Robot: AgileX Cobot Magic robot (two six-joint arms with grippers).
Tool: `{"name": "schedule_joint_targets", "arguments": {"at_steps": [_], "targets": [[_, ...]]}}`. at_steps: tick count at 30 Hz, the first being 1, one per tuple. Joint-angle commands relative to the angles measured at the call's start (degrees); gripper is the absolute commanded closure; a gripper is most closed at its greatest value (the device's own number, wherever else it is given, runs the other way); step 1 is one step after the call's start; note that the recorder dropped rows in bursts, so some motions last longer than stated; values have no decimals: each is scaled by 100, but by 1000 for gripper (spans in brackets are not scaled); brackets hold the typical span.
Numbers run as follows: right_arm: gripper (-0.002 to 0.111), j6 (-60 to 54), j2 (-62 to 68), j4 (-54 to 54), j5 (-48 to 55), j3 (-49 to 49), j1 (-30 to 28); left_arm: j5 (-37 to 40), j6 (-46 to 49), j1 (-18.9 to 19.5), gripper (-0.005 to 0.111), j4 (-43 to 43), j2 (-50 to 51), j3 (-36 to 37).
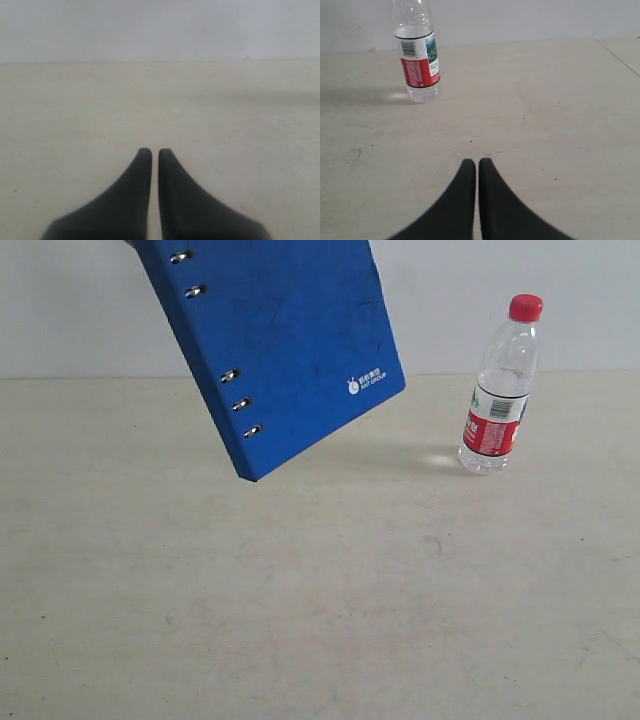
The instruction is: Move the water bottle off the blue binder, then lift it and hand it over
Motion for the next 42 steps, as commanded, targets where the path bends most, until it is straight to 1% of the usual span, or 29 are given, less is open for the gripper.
{"name": "schedule_joint_targets", "arguments": {"at_steps": [1, 7, 9, 11, 13, 42], "targets": [[109, 33, -11, -20, -29, -15, -16, -69, -92, -172, 102, 17, -7, -5], [109, 33, -11, -20, -29, -15, -16, -59, -92, -180, 102, 17, -7, -5], [109, 33, -11, -20, -29, -15, -16, -35, -92, -41, 102, 17, -7, -5], [109, 33, -11, -20, -29, -15, -16, 251, -92, 57, 102, 17, -7, -5], [109, 33, -11, -30, -29, -15, -16, 231, -70, 69, 102, 17, -7, -5], [109, 45, -11, -30, -29, -15, -16, 199, -57, 69, 102, 17, -7, -5]]}}
